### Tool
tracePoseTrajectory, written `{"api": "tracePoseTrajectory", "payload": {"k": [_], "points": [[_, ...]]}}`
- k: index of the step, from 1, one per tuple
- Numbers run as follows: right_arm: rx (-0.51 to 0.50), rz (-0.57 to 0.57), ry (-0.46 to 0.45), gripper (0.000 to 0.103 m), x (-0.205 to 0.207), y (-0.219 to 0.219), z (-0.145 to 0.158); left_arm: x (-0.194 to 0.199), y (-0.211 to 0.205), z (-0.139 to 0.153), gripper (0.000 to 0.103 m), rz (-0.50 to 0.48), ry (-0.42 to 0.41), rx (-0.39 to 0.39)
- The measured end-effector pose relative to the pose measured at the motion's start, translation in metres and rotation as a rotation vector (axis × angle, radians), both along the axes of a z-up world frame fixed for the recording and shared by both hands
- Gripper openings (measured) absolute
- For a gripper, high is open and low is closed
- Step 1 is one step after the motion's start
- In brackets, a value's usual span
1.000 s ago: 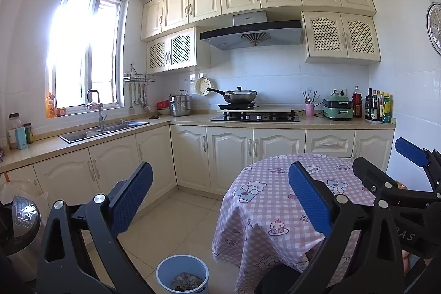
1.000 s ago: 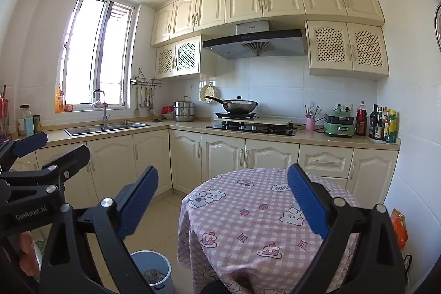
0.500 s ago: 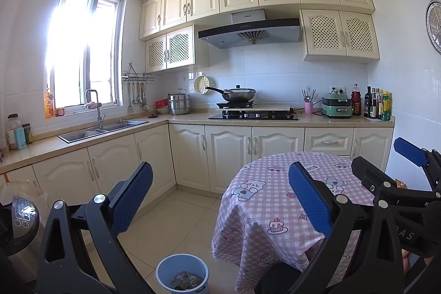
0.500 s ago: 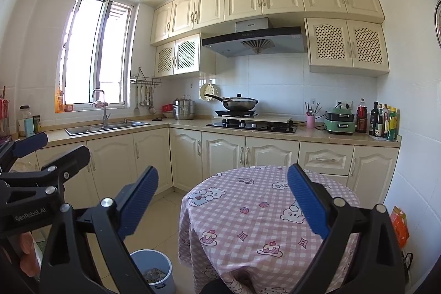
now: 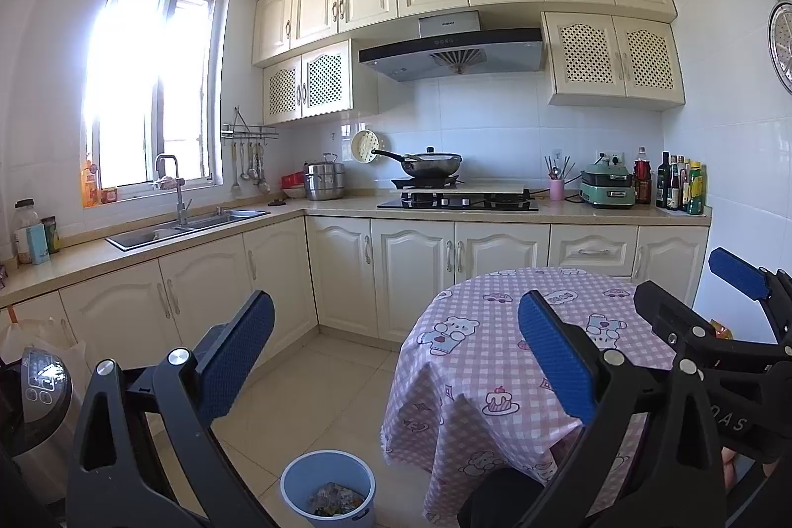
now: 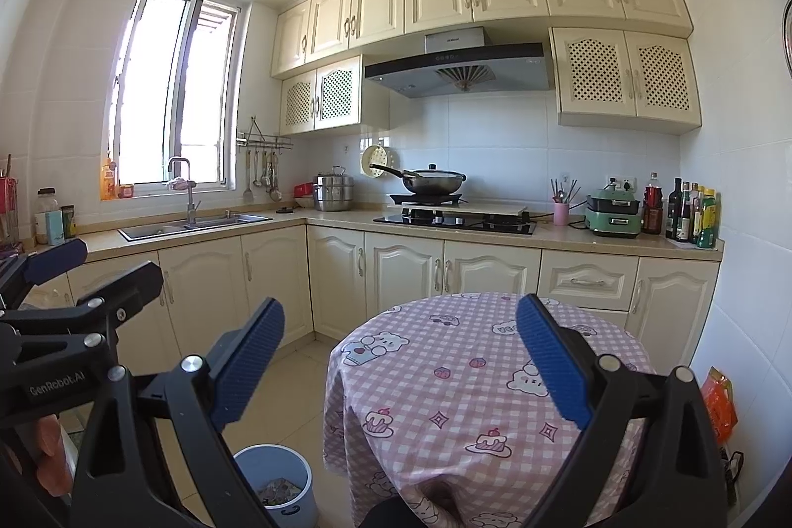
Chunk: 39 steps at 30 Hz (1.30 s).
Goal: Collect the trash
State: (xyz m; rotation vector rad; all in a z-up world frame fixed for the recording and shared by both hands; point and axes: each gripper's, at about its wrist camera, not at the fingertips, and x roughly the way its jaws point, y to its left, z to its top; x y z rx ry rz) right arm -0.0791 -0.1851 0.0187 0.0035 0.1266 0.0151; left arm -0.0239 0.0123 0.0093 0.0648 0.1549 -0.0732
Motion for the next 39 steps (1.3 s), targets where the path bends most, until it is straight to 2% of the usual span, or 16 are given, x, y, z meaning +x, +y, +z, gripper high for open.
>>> {"api": "tracePoseTrajectory", "payload": {"k": [39], "points": [[0.007,0.006,0.015,0.093,0.0003,-0.0006,-0.0036,0.0052,-0.0026,-0.0042,0.096,0.004,0.025,-0.001]]}}
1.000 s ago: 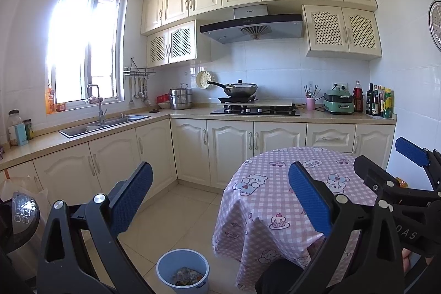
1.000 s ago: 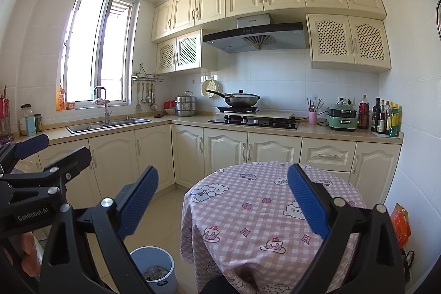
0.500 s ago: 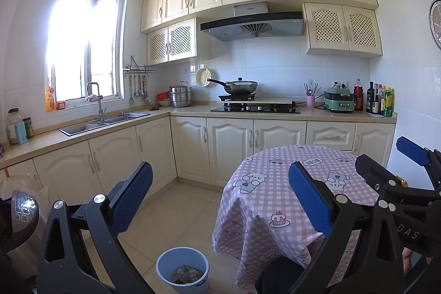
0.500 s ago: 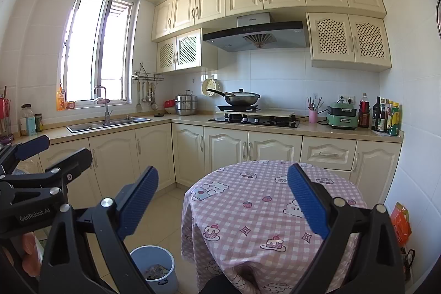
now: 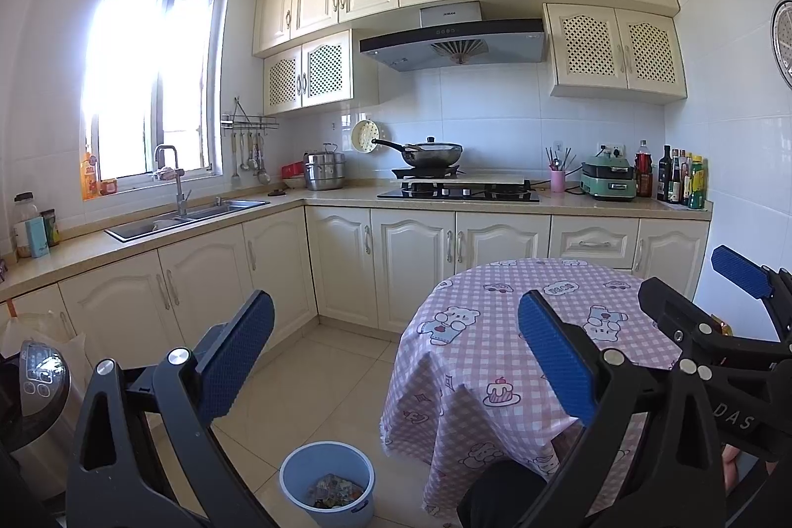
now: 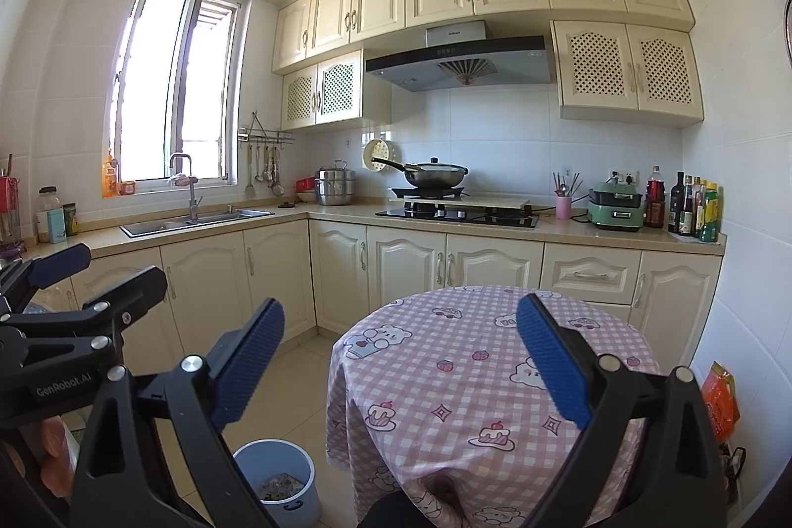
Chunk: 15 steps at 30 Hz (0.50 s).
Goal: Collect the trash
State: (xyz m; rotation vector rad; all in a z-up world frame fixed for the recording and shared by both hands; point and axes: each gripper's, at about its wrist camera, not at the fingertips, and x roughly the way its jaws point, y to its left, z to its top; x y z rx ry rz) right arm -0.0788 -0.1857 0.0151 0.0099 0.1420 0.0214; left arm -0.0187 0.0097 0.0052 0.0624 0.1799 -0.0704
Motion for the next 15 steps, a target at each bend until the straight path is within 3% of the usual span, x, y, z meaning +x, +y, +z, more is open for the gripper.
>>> {"api": "tracePoseTrajectory", "payload": {"k": [15], "points": [[-0.002,0.003,0.004,0.093,0.0005,-0.0010,-0.0017,0.0023,0.0021,-0.0032,0.096,0.001,0.005,0.000]]}}
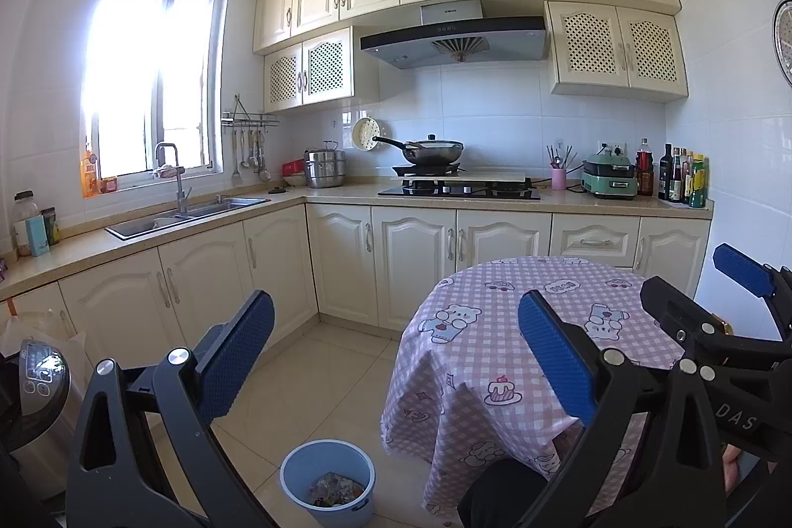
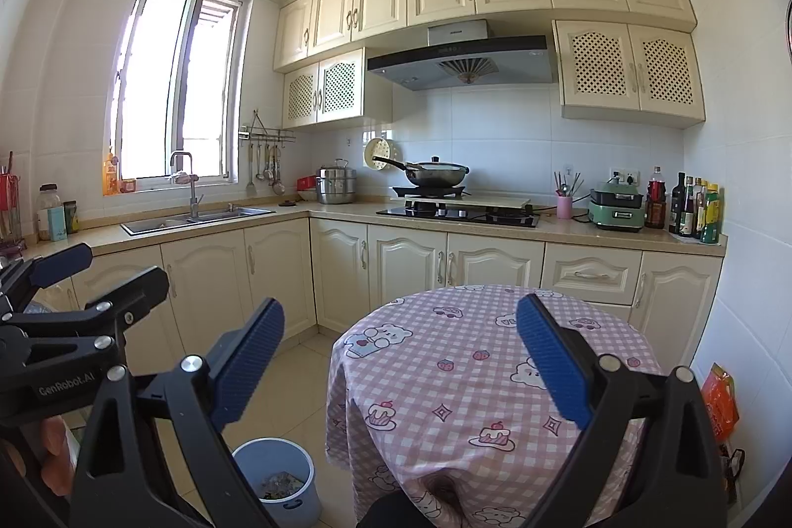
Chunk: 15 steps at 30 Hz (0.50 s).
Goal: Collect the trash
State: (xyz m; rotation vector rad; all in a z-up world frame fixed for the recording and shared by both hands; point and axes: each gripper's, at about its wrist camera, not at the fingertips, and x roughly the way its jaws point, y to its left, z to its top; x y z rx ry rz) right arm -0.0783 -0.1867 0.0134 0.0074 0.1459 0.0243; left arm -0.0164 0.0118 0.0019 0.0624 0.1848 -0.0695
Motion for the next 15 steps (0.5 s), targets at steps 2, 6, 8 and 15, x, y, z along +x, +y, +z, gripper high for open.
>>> {"api": "tracePoseTrajectory", "payload": {"k": [2,6,8,15], "points": [[0.000,0.001,0.001,0.093,-0.0004,0.0000,-0.0004,0.0001,0.0003,0.0001,0.096,0.000,0.000,0.000],[0.000,0.001,0.001,0.093,-0.0002,0.0002,-0.0001,0.0011,0.0002,-0.0001,0.096,0.002,0.003,0.000],[-0.001,0.002,0.002,0.093,0.0005,-0.0001,-0.0001,0.0015,0.0002,-0.0008,0.096,0.004,0.006,0.000],[-0.001,0.003,0.001,0.093,0.0020,-0.0022,0.0008,0.0013,-0.0001,-0.0008,0.096,0.004,0.007,-0.001]]}}
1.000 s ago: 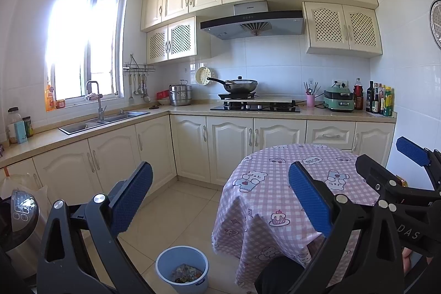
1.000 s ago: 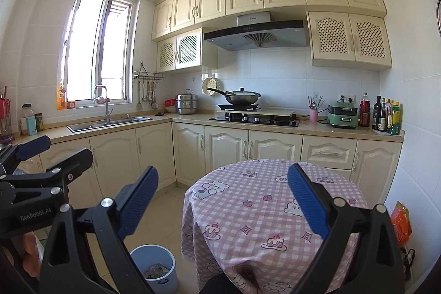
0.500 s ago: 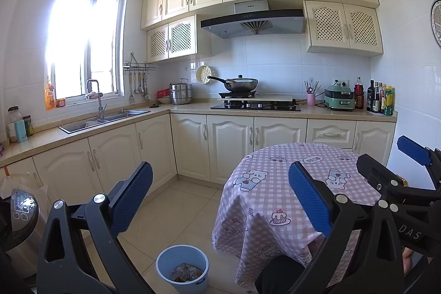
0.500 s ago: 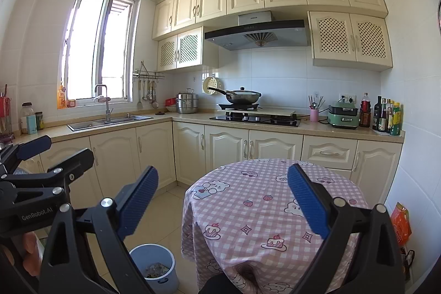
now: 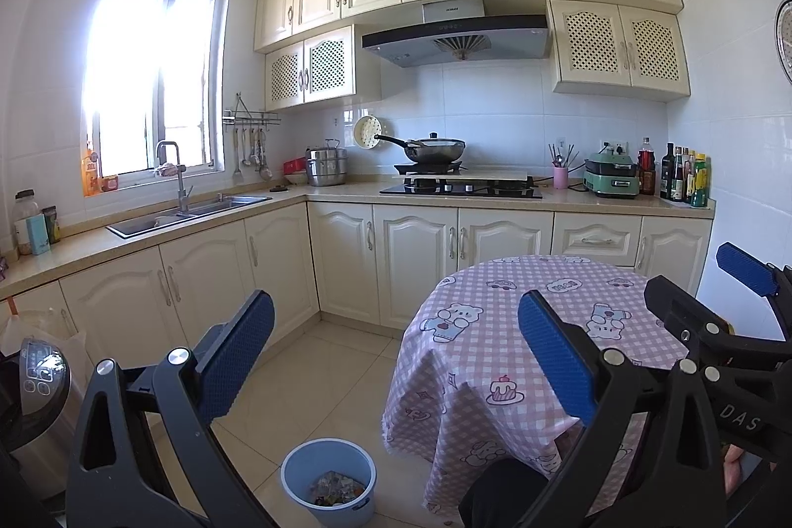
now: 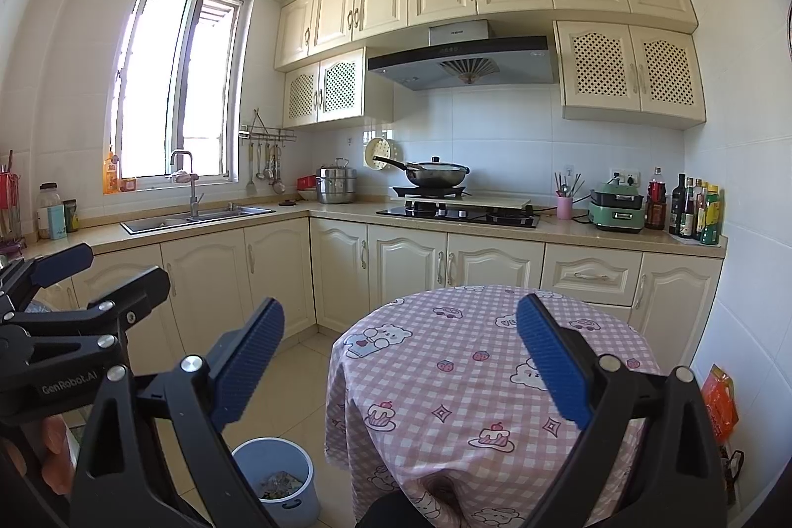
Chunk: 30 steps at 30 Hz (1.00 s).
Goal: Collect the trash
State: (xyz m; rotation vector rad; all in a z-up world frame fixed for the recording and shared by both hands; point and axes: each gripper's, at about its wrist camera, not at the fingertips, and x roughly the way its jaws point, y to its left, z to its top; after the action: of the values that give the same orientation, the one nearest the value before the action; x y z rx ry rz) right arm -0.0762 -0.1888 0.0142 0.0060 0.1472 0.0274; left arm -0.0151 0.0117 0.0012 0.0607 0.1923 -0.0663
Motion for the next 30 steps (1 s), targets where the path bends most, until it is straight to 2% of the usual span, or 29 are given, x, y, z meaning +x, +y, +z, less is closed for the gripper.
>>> {"api": "tracePoseTrajectory", "payload": {"k": [30], "points": [[-0.001,0.006,0.013,0.093,0.0055,-0.0062,-0.0066,0.0020,-0.0007,-0.0035,0.096,0.007,0.019,-0.003]]}}
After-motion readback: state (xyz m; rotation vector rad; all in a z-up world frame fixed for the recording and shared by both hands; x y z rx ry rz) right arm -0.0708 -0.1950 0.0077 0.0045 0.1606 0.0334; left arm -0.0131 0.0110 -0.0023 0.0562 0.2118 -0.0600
